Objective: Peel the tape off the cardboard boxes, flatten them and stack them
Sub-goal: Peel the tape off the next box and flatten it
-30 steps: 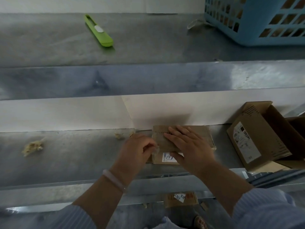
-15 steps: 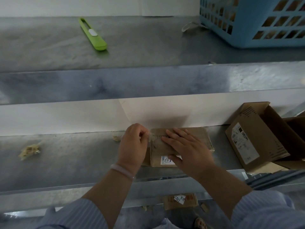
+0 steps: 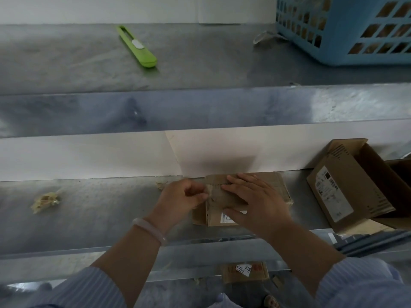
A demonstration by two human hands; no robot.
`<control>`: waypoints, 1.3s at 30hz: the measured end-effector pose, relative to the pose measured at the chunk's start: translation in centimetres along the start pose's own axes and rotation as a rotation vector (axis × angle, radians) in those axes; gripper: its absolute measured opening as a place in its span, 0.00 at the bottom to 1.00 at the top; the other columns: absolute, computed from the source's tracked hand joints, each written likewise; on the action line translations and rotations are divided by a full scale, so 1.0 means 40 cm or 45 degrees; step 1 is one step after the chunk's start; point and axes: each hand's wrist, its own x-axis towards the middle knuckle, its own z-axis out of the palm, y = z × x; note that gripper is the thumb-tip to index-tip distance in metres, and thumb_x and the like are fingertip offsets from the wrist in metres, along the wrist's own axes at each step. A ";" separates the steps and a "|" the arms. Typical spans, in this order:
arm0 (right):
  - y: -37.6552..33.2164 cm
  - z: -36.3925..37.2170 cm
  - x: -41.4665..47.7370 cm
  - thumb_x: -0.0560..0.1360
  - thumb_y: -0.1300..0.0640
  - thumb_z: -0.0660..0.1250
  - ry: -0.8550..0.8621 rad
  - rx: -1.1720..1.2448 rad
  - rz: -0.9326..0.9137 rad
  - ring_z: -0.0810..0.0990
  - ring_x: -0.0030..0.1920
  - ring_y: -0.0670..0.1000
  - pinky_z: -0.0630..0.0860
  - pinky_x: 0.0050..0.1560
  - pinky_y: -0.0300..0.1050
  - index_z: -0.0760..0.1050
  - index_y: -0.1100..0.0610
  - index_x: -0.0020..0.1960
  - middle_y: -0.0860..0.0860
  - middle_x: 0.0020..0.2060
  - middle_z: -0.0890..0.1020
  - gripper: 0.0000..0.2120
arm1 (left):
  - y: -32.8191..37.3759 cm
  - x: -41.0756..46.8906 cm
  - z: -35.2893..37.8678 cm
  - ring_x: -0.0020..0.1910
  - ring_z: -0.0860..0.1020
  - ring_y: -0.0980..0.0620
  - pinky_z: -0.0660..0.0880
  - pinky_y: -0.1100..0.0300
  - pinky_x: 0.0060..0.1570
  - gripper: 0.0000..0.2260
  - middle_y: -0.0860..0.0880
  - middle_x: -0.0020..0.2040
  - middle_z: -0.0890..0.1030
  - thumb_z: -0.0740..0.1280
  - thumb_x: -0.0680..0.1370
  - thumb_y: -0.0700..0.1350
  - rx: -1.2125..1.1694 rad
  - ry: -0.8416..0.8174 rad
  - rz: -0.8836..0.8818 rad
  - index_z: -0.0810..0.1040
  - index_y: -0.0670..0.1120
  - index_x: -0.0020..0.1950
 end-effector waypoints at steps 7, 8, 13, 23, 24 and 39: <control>-0.005 0.005 -0.001 0.68 0.36 0.65 -0.005 0.018 0.005 0.75 0.67 0.49 0.71 0.68 0.54 0.79 0.45 0.62 0.44 0.64 0.78 0.26 | 0.030 -0.014 0.017 0.33 0.73 0.62 0.68 0.71 0.34 0.08 0.56 0.34 0.76 0.71 0.74 0.42 0.478 0.209 0.294 0.76 0.51 0.39; -0.005 0.004 -0.002 0.68 0.35 0.65 -0.010 0.016 0.010 0.75 0.67 0.48 0.70 0.68 0.54 0.79 0.45 0.62 0.44 0.64 0.78 0.26 | 0.032 -0.011 0.018 0.33 0.73 0.61 0.67 0.71 0.33 0.08 0.56 0.34 0.75 0.70 0.75 0.41 0.502 0.265 0.307 0.75 0.51 0.39; -0.007 0.002 -0.011 0.69 0.34 0.63 -0.045 -0.017 -0.010 0.73 0.68 0.47 0.65 0.71 0.48 0.79 0.44 0.62 0.42 0.65 0.77 0.26 | 0.039 0.030 -0.018 0.37 0.75 0.55 0.67 0.72 0.36 0.07 0.52 0.38 0.77 0.68 0.75 0.38 0.569 0.562 0.391 0.73 0.47 0.40; -0.004 0.008 -0.008 0.69 0.35 0.64 -0.048 -0.016 -0.022 0.72 0.69 0.47 0.68 0.70 0.52 0.79 0.44 0.63 0.43 0.65 0.77 0.25 | 0.038 0.027 -0.011 0.38 0.75 0.61 0.71 0.69 0.39 0.02 0.57 0.39 0.78 0.71 0.75 0.48 0.710 0.186 0.606 0.83 0.50 0.45; -0.004 0.009 -0.008 0.69 0.35 0.64 -0.048 -0.017 -0.026 0.72 0.69 0.47 0.68 0.70 0.52 0.79 0.44 0.63 0.43 0.65 0.77 0.25 | 0.038 0.029 -0.013 0.39 0.76 0.61 0.70 0.72 0.39 0.05 0.58 0.41 0.78 0.72 0.74 0.48 0.654 0.176 0.526 0.81 0.52 0.48; -0.002 0.010 -0.012 0.70 0.35 0.64 -0.043 -0.010 -0.031 0.71 0.70 0.46 0.65 0.72 0.50 0.78 0.44 0.63 0.42 0.66 0.76 0.25 | 0.006 0.075 0.034 0.36 0.82 0.53 0.82 0.56 0.41 0.07 0.48 0.38 0.83 0.69 0.76 0.39 0.132 0.331 0.013 0.79 0.49 0.40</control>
